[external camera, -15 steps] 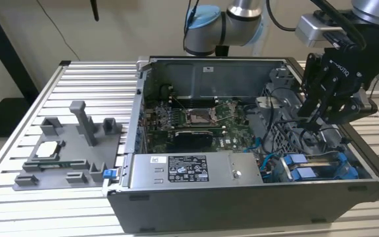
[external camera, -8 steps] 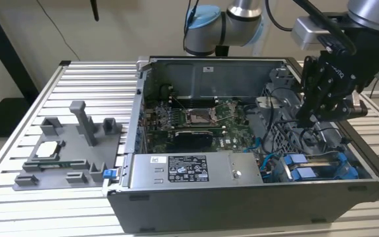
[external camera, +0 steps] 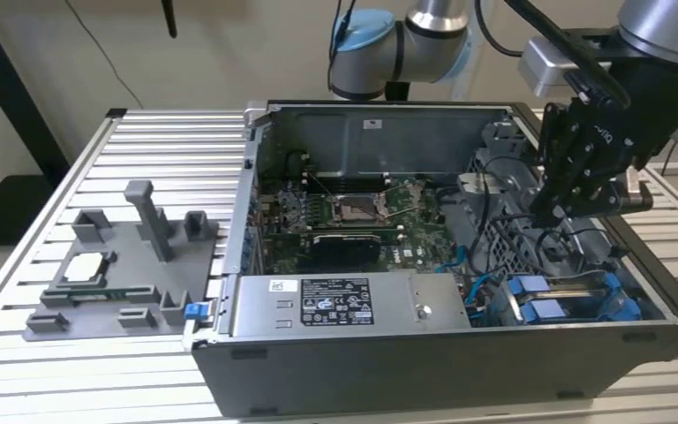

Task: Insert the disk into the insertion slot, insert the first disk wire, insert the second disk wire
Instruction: 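Insert the disk into the insertion slot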

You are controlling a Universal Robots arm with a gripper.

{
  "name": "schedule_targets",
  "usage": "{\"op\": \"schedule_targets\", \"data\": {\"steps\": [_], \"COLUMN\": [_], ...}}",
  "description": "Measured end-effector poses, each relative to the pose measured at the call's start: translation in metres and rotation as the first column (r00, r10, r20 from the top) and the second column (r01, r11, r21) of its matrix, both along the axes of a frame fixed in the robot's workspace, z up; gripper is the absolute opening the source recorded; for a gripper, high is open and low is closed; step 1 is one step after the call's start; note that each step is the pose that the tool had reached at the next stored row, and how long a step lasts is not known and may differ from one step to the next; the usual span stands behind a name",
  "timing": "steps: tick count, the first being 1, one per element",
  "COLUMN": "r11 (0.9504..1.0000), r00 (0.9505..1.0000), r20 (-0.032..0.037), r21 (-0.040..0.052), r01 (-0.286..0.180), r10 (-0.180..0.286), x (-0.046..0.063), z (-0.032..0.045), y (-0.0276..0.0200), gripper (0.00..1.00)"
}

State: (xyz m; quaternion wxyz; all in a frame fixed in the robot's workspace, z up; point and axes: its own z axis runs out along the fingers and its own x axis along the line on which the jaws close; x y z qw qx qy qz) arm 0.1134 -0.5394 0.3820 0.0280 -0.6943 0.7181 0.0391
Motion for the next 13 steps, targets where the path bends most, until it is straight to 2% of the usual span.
{"op": "schedule_targets", "data": {"steps": [1, 2, 10, 13], "r11": [1.0000, 1.0000, 1.0000, 1.0000], "r00": [1.0000, 1.0000, 1.0000, 1.0000], "r20": [0.0000, 0.0001, 0.0007, 0.0008], "r21": [0.0001, 0.0002, 0.0004, -0.0062], "r01": [0.000, 0.000, 0.000, 0.000], "r10": [0.000, 0.000, 0.000, 0.000], "x": [0.0000, 0.0000, 0.0000, -0.0001], "z": [0.0000, 0.0000, -0.0004, -0.0017], "y": [0.0000, 0.0000, -0.0001, -0.0019], "gripper": [1.00, 0.00, 0.00, 0.00]}}
